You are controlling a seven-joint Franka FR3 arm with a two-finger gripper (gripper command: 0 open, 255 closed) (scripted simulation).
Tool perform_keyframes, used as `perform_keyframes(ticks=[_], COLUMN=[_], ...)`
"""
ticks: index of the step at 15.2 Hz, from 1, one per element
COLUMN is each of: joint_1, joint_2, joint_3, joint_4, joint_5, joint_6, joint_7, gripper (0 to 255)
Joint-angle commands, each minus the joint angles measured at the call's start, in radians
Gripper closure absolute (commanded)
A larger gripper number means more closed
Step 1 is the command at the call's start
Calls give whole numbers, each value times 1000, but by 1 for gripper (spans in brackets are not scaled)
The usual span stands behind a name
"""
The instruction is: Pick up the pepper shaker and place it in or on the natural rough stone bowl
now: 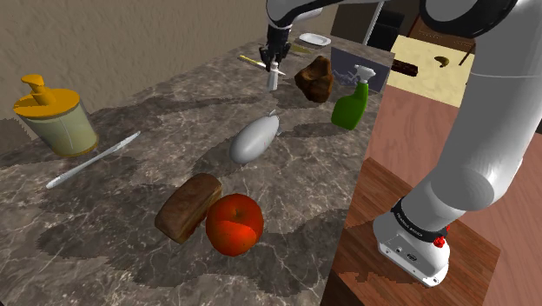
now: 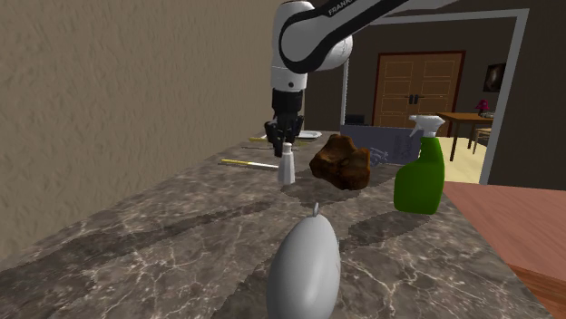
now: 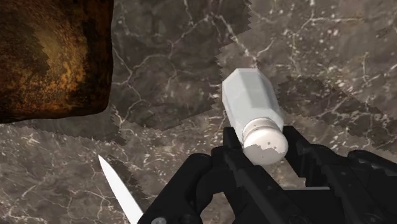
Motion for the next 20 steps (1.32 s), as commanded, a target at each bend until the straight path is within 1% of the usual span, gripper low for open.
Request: perform_keyframes(ticks=[1,11,20], joint_1=[0,0,2], joint_2=[-8,-34,-37], joint_3=[1,3,4], joint_4=[15,113,229], joint_5=[2,9,13], joint_6=[-24,-146,-265], joint_7=[-3,-15,-26], gripper=[255,255,255])
